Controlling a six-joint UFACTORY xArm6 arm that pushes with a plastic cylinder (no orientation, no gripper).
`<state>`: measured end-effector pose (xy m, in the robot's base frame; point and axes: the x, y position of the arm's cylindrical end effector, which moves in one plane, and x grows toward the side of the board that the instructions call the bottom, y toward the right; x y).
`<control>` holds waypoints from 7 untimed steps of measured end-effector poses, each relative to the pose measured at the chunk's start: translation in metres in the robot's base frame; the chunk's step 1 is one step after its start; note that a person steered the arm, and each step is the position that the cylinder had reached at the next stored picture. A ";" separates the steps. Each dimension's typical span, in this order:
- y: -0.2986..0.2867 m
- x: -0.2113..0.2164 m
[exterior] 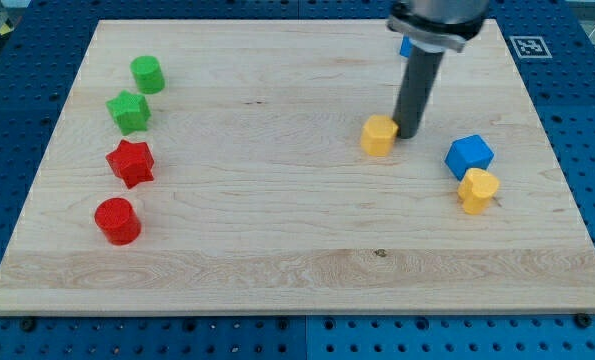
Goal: Slide the yellow heart to the right of blue cube
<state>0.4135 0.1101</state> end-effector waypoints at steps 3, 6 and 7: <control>-0.008 0.076; 0.105 0.103; 0.123 0.103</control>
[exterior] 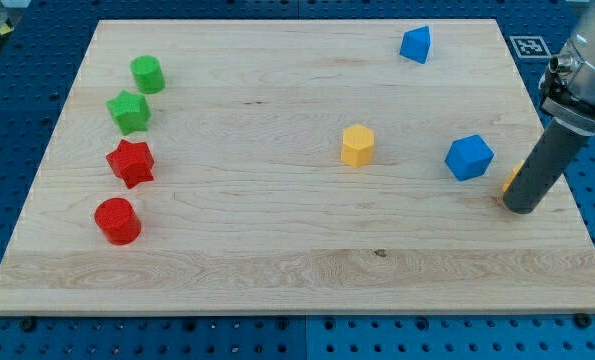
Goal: Slide the yellow heart to the right of blue cube
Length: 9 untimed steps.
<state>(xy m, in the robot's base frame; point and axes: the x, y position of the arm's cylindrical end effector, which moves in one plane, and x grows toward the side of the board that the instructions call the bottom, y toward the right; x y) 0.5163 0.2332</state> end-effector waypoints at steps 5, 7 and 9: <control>0.015 -0.002; 0.030 -0.012; 0.029 -0.027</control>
